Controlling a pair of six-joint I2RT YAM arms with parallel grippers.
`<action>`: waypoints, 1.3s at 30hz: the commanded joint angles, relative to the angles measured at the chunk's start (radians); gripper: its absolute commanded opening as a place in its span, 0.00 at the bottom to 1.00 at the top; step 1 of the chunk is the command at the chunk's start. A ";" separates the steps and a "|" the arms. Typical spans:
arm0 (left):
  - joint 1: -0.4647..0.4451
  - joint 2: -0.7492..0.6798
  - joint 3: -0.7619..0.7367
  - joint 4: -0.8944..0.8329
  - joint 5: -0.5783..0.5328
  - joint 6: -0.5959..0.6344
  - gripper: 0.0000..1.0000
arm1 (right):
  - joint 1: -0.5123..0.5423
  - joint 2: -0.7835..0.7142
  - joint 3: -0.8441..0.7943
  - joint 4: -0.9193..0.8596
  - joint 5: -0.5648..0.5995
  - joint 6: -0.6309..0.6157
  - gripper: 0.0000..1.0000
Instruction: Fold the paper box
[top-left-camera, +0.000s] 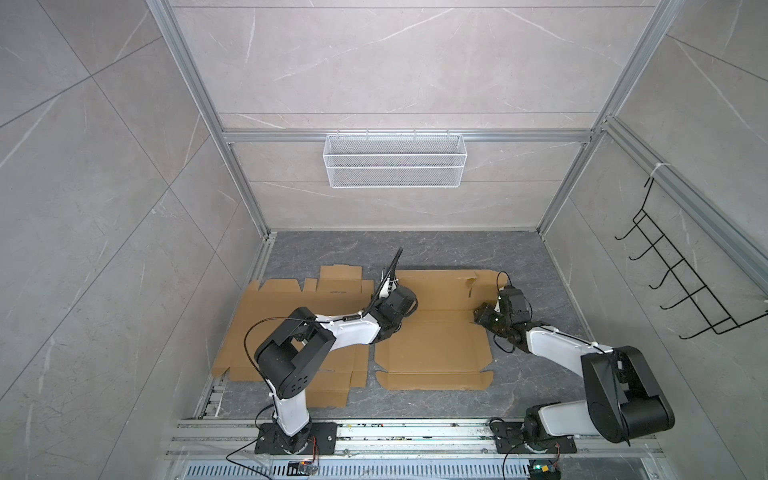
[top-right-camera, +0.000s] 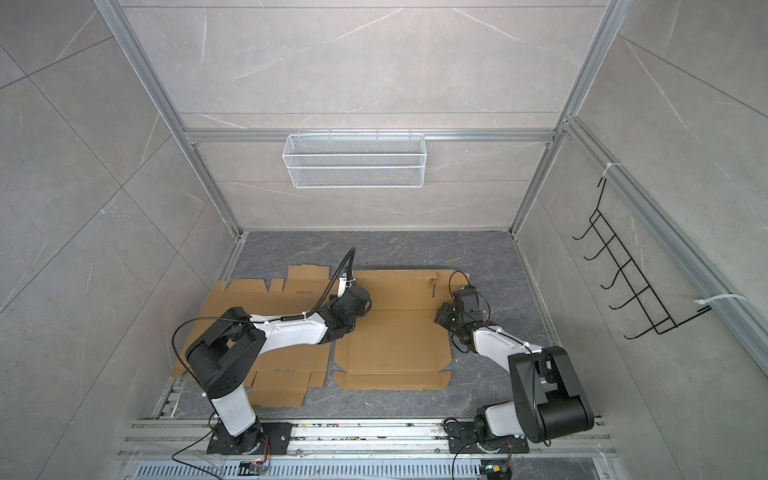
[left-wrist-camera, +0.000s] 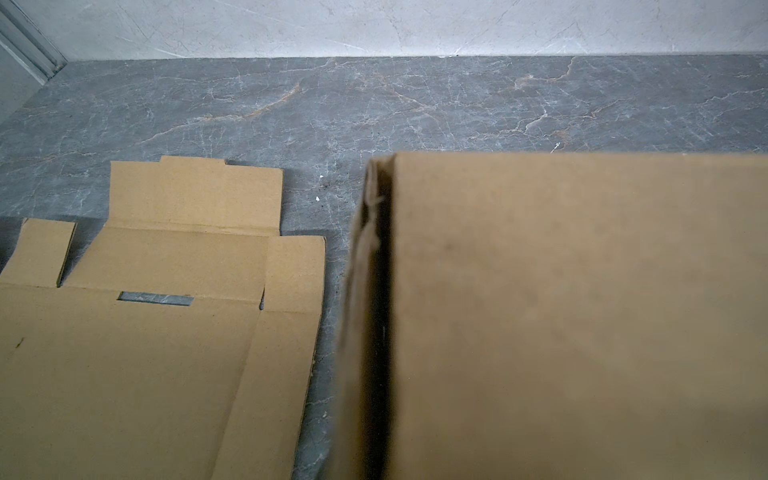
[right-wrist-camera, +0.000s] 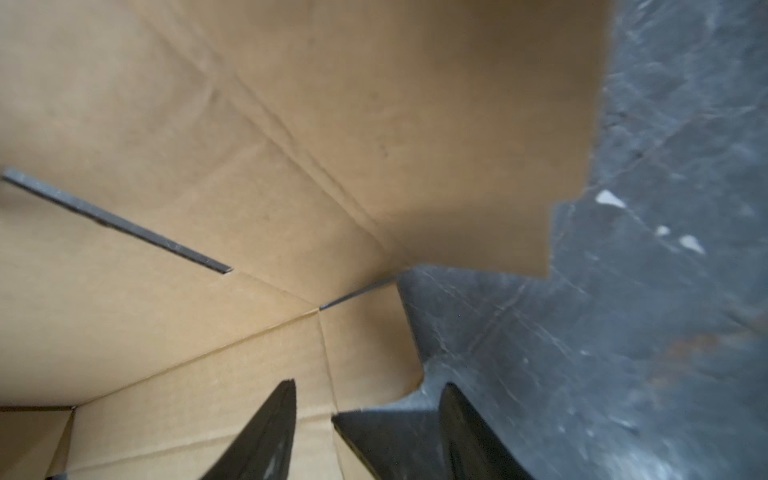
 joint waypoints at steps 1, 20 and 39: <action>0.000 0.026 0.019 -0.040 0.016 0.003 0.00 | 0.022 0.046 -0.003 0.070 0.037 0.022 0.57; 0.000 0.047 0.021 -0.037 0.056 -0.027 0.00 | 0.112 0.044 0.058 -0.026 0.072 -0.047 0.26; 0.000 0.037 -0.003 -0.032 0.048 -0.042 0.00 | 0.171 0.085 0.137 -0.086 0.061 -0.131 0.36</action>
